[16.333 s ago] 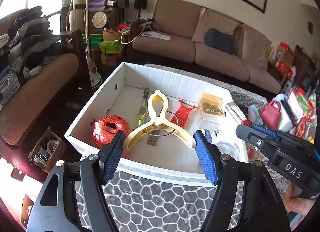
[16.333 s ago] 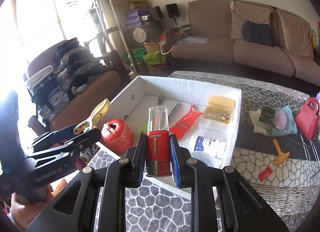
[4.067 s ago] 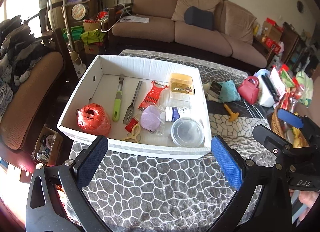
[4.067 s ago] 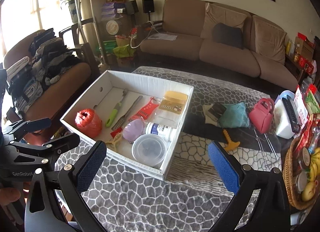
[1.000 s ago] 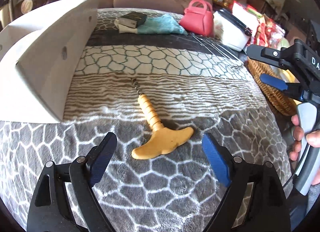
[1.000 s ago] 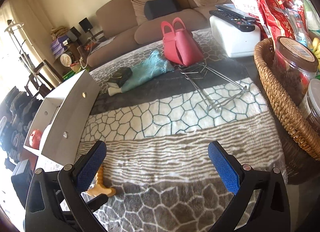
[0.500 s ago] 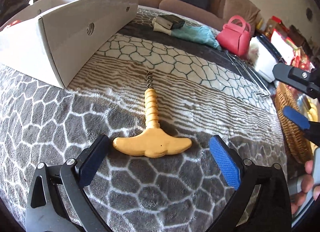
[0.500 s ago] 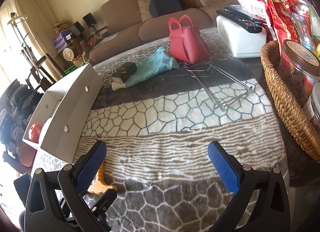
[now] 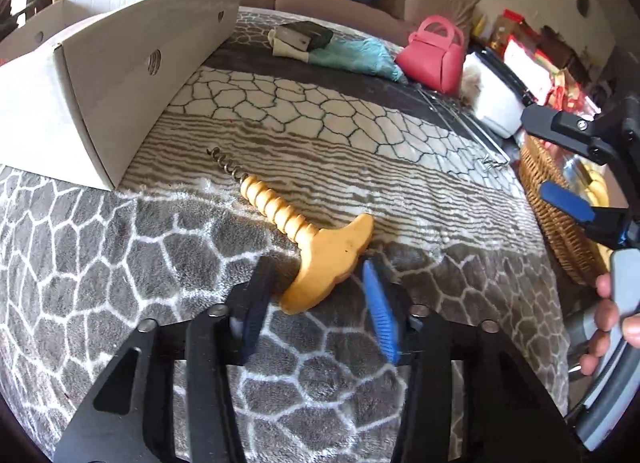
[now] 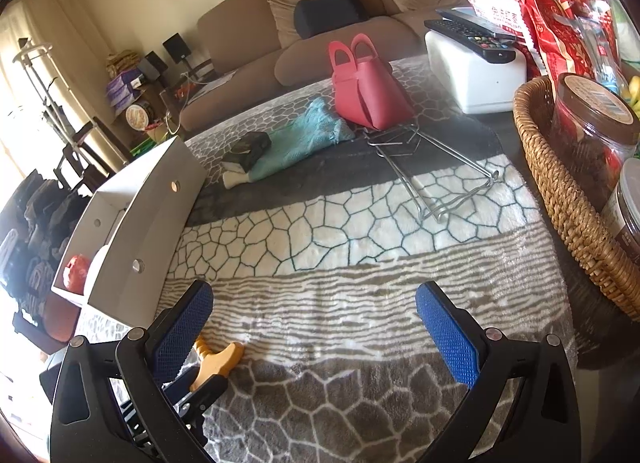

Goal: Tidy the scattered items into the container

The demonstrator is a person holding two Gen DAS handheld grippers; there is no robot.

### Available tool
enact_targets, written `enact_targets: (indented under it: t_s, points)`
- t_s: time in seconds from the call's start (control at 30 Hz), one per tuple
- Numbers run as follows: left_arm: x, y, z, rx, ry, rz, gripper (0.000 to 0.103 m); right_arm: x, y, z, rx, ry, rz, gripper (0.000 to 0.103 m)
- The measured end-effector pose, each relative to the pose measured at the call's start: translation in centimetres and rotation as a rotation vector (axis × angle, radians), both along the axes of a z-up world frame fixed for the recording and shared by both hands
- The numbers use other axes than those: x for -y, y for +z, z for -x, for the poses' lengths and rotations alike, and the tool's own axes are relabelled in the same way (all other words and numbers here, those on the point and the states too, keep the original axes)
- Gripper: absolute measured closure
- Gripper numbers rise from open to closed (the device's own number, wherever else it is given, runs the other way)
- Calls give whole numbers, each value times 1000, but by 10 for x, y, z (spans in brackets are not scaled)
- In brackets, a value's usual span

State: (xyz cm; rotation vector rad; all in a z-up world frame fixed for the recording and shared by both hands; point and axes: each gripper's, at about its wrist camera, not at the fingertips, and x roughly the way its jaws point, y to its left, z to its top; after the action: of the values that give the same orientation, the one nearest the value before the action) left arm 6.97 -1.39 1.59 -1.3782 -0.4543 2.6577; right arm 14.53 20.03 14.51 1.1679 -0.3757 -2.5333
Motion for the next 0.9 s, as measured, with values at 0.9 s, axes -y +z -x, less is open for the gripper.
enact_targets:
  t_s: [0.9]
  points:
    - [136,60,-38,-49,-158,-134,0,149,-68,-50,-141,765,-381,0]
